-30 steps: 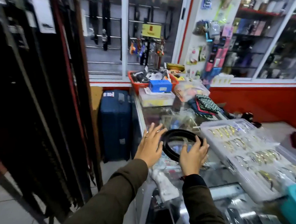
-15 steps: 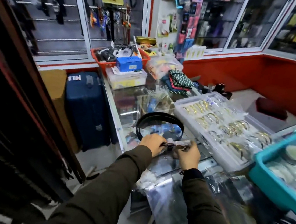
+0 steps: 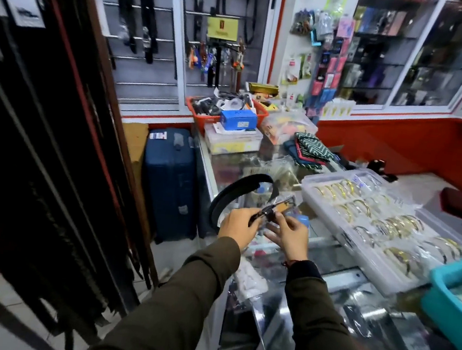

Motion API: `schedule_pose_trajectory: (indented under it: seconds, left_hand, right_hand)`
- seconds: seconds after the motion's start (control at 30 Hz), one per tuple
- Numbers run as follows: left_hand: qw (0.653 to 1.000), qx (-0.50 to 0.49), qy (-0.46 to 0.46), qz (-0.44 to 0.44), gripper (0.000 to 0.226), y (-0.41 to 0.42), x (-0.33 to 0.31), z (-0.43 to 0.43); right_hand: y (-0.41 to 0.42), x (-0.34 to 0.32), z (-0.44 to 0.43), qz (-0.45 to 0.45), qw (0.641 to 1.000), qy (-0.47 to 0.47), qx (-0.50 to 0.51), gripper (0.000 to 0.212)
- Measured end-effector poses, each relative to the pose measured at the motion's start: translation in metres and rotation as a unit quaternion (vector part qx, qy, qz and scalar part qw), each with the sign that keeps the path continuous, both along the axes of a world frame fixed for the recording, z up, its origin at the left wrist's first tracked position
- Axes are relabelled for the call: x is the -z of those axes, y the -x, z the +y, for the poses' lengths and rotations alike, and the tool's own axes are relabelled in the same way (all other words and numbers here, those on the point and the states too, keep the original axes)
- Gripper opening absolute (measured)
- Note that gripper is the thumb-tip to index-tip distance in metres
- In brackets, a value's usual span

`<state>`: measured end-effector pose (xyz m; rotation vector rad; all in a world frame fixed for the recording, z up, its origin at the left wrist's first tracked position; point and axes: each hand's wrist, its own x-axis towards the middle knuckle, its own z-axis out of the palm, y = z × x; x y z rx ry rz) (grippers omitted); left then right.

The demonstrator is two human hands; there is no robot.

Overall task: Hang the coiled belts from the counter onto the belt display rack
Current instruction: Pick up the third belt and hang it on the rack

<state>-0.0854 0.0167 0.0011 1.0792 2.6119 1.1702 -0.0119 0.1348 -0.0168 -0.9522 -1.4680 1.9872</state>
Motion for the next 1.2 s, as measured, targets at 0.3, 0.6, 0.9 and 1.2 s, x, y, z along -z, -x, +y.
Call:
schedule_pose_trajectory:
  seconds: [0.3,0.6,0.9,1.2]
  left_hand:
    - [0.988,-0.107,-0.112,-0.020,0.040,0.007,-0.032,-0.078]
    - [0.959,-0.189,-0.213,0.016,0.035,0.002,-0.085,-0.156]
    - [0.887,-0.225,-0.404,-0.003,0.036,0.010,-0.179,-0.204]
    - [0.853,-0.211,-0.459,0.130,0.032,0.020,-0.299,-0.229]
  right_hand:
    - [0.026,-0.061,-0.061,0.062,0.979,-0.017,-0.192,0.041]
    - [0.048,-0.114,-0.135,0.151,0.945,-0.078,-0.281,0.022]
    - [0.066,-0.209,-0.190,0.285,0.905,-0.121,-0.293,0.027]
    - [0.081,-0.325,-0.223,0.396,0.856,-0.097,-0.318,0.023]
